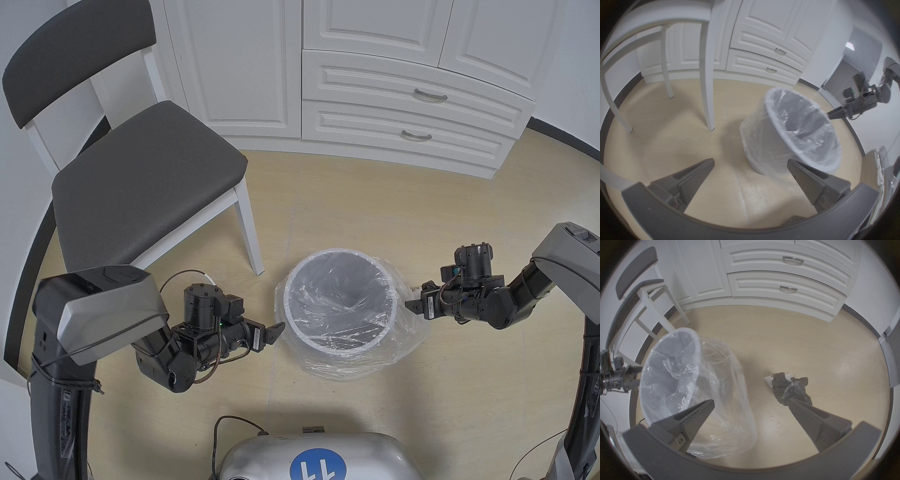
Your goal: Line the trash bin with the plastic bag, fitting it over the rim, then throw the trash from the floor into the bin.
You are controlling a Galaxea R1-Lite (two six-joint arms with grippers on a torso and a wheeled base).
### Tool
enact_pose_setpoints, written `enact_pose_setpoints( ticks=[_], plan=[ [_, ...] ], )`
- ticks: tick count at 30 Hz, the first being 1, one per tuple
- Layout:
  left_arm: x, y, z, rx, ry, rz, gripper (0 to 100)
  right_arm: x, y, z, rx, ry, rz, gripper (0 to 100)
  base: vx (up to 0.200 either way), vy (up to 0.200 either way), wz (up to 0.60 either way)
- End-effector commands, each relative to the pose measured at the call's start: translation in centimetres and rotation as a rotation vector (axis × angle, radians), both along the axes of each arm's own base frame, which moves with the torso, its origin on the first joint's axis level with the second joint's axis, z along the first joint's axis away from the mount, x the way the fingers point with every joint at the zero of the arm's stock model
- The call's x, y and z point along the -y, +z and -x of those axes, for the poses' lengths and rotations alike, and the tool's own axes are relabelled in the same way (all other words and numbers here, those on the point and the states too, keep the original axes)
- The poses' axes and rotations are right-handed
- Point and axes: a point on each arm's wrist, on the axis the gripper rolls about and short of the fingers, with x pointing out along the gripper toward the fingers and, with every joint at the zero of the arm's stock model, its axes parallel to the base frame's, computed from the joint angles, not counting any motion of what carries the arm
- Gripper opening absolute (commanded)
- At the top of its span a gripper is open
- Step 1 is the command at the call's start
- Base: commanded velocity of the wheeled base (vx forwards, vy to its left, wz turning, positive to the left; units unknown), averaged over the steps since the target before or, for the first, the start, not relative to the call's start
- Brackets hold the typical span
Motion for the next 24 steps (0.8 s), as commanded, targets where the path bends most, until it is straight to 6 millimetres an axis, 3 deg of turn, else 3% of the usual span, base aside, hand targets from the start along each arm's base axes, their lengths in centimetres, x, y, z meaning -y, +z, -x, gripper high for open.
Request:
enact_pose_setpoints(
  ticks=[1, 2, 3, 5, 15, 24],
  plan=[
    [-0.7, 3.4, 1.2, 0.051, -0.024, 0.005, 100, -0.5, -2.0, 0.0, -0.050, 0.023, 0.014, 100, 0.000, 0.000, 0.00],
    [-0.7, 3.4, 1.2, 0.051, -0.024, 0.005, 100, -0.5, -2.0, 0.0, -0.050, 0.023, 0.014, 100, 0.000, 0.000, 0.00],
    [-0.8, 3.4, 1.1, 0.053, -0.019, 0.005, 100, -0.5, -3.7, -0.3, -0.086, 0.022, 0.021, 100, 0.000, 0.000, 0.00],
    [-0.9, 3.5, 1.1, 0.057, -0.018, 0.007, 100, -0.6, -4.9, -0.5, -0.107, 0.022, 0.025, 100, 0.000, 0.000, 0.00],
    [-1.0, 5.1, 1.2, 0.099, -0.010, 0.021, 100, -2.0, -9.3, -3.7, -0.059, -0.047, -0.085, 100, 0.000, 0.000, 0.00],
    [-0.9, 5.4, 1.4, 0.106, -0.015, 0.024, 100, -1.9, -9.2, -4.1, -0.064, -0.060, -0.097, 100, 0.000, 0.000, 0.00]
  ],
)
